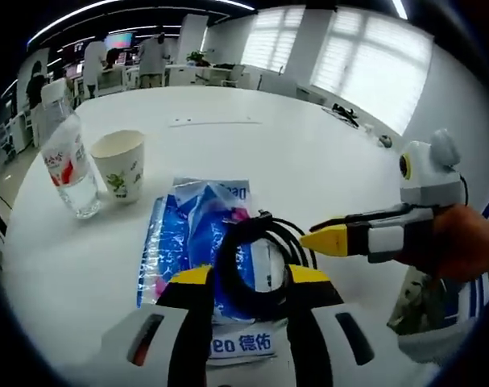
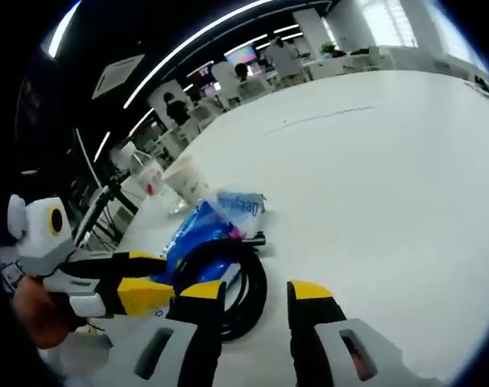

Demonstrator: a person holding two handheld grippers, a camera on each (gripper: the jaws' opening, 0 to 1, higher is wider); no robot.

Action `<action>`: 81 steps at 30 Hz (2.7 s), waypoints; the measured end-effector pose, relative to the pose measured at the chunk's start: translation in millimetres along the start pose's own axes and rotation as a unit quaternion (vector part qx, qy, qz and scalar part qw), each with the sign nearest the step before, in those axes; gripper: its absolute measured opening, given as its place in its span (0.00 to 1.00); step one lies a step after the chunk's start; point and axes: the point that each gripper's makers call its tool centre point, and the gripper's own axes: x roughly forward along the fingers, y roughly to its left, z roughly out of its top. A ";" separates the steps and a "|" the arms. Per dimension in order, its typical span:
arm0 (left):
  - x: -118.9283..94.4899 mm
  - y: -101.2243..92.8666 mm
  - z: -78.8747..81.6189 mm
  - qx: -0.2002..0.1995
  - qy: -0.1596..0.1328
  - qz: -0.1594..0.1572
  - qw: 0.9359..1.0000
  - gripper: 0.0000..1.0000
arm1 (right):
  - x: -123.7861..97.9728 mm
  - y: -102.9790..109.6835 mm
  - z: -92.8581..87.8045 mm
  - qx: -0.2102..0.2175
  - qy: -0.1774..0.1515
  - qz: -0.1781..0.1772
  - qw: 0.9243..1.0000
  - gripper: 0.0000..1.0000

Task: Arrange the tabletop items into an orderly group along one side of the table until the central work area is clear of visible clutter.

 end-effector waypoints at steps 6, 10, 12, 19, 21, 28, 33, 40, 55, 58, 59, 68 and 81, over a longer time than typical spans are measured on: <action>8.1 4.5 -6.5 0.014 0.021 0.012 1.000 0.26 | 2.6 3.5 -6.7 0.006 0.005 -0.003 1.000 0.27; 10.5 6.3 -12.7 0.016 0.032 0.018 0.999 0.16 | 5.5 2.1 -15.1 0.001 0.014 -0.006 1.000 0.16; 15.4 7.5 -18.0 0.010 0.040 0.022 0.999 0.10 | 6.5 -5.3 -17.2 -0.015 0.020 -0.029 0.999 0.05; 15.4 3.6 -20.1 -0.025 0.036 0.017 0.999 0.04 | 2.3 -8.1 -12.2 -0.001 0.015 -0.015 1.000 0.02; 14.3 3.7 -20.3 -0.032 0.032 0.019 0.999 0.04 | -0.7 -6.7 -11.4 0.003 0.009 -0.014 1.000 0.02; 1.0 -16.3 -16.8 -0.033 0.025 0.012 0.999 0.04 | -18.5 -7.3 -16.0 0.020 -0.015 -0.022 0.999 0.01; 0.1 -26.8 -18.3 -0.028 0.029 0.003 0.999 0.04 | -31.0 -9.9 -22.0 0.032 -0.022 -0.026 0.999 0.01; 0.4 -44.0 -25.3 -0.023 0.036 -0.010 0.999 0.04 | -49.6 -21.2 -26.0 0.037 -0.027 -0.035 0.998 0.01; 4.9 -95.1 -31.8 0.002 0.052 -0.039 0.998 0.03 | -90.8 -51.5 -53.9 0.052 -0.021 -0.054 0.997 0.01; 13.7 -102.9 -33.3 0.007 0.059 -0.048 0.997 0.03 | -97.6 -59.5 -57.9 0.062 -0.025 -0.061 0.996 0.01; 14.8 -106.4 -33.8 0.009 0.061 -0.052 0.997 0.03 | -99.2 -63.0 -58.5 0.063 -0.026 -0.063 0.996 0.01; 36.8 -124.8 -23.2 0.009 0.064 -0.069 0.996 0.03 | -107.3 -90.2 -50.4 0.084 -0.040 -0.078 0.993 0.01; 75.9 -105.8 20.0 -0.026 0.043 -0.053 0.997 0.03 | -85.3 -109.2 1.8 0.085 -0.053 -0.072 0.992 0.01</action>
